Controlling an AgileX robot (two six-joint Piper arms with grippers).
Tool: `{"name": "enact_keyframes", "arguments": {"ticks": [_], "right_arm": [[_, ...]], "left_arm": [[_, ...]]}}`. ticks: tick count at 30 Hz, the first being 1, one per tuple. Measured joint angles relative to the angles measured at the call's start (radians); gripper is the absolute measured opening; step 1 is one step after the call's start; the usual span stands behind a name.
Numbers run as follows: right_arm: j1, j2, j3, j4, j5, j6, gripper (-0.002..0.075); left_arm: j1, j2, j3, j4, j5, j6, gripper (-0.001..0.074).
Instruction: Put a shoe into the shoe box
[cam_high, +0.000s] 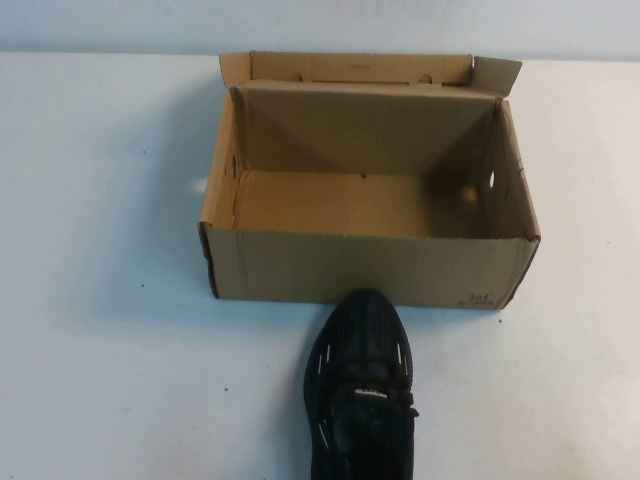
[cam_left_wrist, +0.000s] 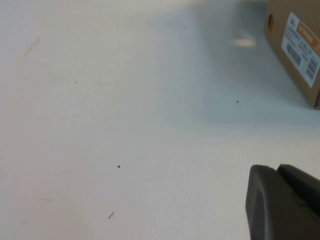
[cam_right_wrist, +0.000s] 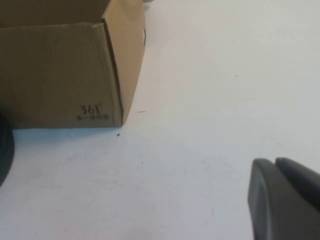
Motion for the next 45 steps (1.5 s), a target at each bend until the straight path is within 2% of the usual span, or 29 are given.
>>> {"name": "enact_keyframes", "arguments": {"ticks": [11, 15, 25, 28, 38, 41, 45], "right_arm": [[0.000, 0.000, 0.000, 0.000, -0.124, 0.000, -0.0018], [0.000, 0.000, 0.000, 0.000, -0.191, 0.000, -0.0018], [0.000, 0.000, 0.000, 0.000, -0.609, 0.000, -0.0018], [0.000, 0.000, 0.000, 0.000, -0.693, 0.000, -0.0018], [0.000, 0.000, 0.000, 0.002, -0.767, 0.000, -0.0018], [0.000, 0.000, 0.000, 0.004, -0.881, 0.000, -0.0018], [0.000, -0.002, 0.000, 0.006, -1.123, 0.016, -0.0018]], "left_arm": [[0.000, 0.000, 0.000, 0.002, -0.116, 0.000, -0.0004], [0.000, 0.000, 0.001, 0.002, -0.251, 0.000, -0.0004], [0.000, 0.000, 0.001, 0.005, -0.808, 0.000, -0.0004], [0.000, 0.000, 0.001, 0.005, -0.864, 0.000, -0.0004], [0.000, -0.001, 0.001, 0.004, -0.899, 0.000, -0.0004], [0.000, -0.001, 0.001, 0.004, -0.969, 0.000, -0.0004], [0.000, -0.001, 0.001, 0.003, -1.166, -0.002, -0.0004]]}}
